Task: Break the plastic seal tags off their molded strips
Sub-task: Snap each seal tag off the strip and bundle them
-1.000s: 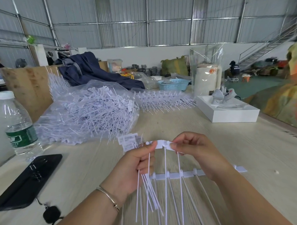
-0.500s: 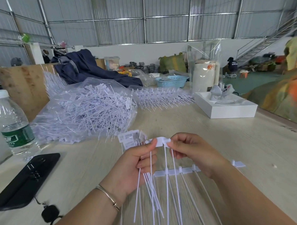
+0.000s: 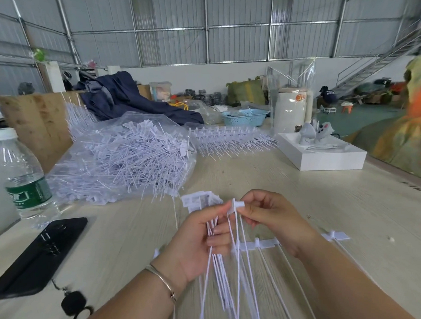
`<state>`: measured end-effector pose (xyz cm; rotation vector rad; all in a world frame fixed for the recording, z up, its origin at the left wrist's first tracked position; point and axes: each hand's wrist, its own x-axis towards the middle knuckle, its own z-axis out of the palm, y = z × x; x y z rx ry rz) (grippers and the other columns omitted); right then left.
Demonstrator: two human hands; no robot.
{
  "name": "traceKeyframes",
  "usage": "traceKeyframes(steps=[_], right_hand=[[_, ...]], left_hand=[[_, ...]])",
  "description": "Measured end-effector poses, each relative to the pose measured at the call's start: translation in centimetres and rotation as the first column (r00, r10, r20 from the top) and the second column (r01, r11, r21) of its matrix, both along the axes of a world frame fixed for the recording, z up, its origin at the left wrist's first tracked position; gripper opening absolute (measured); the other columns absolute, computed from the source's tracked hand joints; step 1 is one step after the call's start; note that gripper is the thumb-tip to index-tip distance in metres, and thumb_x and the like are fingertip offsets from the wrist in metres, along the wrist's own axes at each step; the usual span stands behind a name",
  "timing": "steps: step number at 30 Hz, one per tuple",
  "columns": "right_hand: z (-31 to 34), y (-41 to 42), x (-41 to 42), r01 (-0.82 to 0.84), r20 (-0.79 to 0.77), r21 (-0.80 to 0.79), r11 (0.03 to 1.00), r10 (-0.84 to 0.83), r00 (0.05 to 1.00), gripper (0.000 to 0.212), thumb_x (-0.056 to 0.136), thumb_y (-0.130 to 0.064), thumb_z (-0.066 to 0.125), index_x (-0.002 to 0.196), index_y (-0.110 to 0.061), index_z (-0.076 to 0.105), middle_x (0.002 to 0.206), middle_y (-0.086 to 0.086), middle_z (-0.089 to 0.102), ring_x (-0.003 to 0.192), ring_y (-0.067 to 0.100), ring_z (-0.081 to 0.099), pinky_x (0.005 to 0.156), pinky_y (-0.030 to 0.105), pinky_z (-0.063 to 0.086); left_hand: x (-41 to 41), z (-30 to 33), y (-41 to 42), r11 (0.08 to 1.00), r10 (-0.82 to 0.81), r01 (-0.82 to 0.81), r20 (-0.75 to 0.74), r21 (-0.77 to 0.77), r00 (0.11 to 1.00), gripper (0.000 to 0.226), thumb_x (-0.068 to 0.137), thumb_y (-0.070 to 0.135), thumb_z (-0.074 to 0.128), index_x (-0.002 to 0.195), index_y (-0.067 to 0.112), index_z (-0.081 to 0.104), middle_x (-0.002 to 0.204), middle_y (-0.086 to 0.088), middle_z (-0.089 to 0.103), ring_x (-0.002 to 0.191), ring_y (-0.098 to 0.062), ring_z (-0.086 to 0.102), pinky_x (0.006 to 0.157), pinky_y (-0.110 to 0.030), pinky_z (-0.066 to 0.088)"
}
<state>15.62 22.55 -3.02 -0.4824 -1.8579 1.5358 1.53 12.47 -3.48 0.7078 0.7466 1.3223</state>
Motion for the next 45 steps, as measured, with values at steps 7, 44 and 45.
traceKeyframes(steps=[7, 44, 45], right_hand=[[0.6, 1.1, 0.8, -0.006, -0.125, -0.124, 0.992, -0.010, 0.992, 0.007, 0.088, 0.002, 0.057, 0.089, -0.003, 0.062, 0.064, 0.004, 0.050, 0.056, 0.014, 0.042, 0.062, 0.023, 0.039], [0.1, 0.3, 0.6, -0.197, 0.043, -0.107, 0.974, 0.203, 0.978, 0.025, 0.082, -0.032, 0.073, 0.081, -0.009, 0.064, 0.071, 0.008, 0.060, 0.066, 0.016, 0.051, 0.066, 0.023, 0.046], [0.0, 0.3, 0.5, -0.197, 0.061, -0.102, 0.975, 0.203, 0.977, 0.027, 0.082, -0.034, 0.073, 0.083, -0.008, 0.065, 0.072, 0.007, 0.060, 0.066, 0.015, 0.051, 0.066, 0.023, 0.046]], left_hand=[[-0.9, 0.2, 0.6, 0.947, 0.321, -0.314, 0.155, -0.070, 0.934, 0.030, 0.083, 0.026, 0.066, 0.062, 0.016, 0.046, 0.061, 0.002, 0.039, 0.048, -0.009, 0.035, 0.043, -0.017, 0.030], [-0.5, 0.6, -0.6, 0.994, 0.002, 0.001, -0.026, 0.112, 1.000, 0.021, 0.081, 0.026, 0.074, 0.062, 0.018, 0.068, 0.047, 0.011, 0.031, 0.036, -0.006, 0.015, 0.038, -0.015, 0.019], [-0.5, 0.5, -0.6, 0.994, -0.013, 0.013, -0.006, 0.108, 1.000, 0.019, 0.075, 0.025, 0.080, 0.063, 0.018, 0.068, 0.047, 0.011, 0.031, 0.035, -0.005, 0.016, 0.037, -0.015, 0.021]])
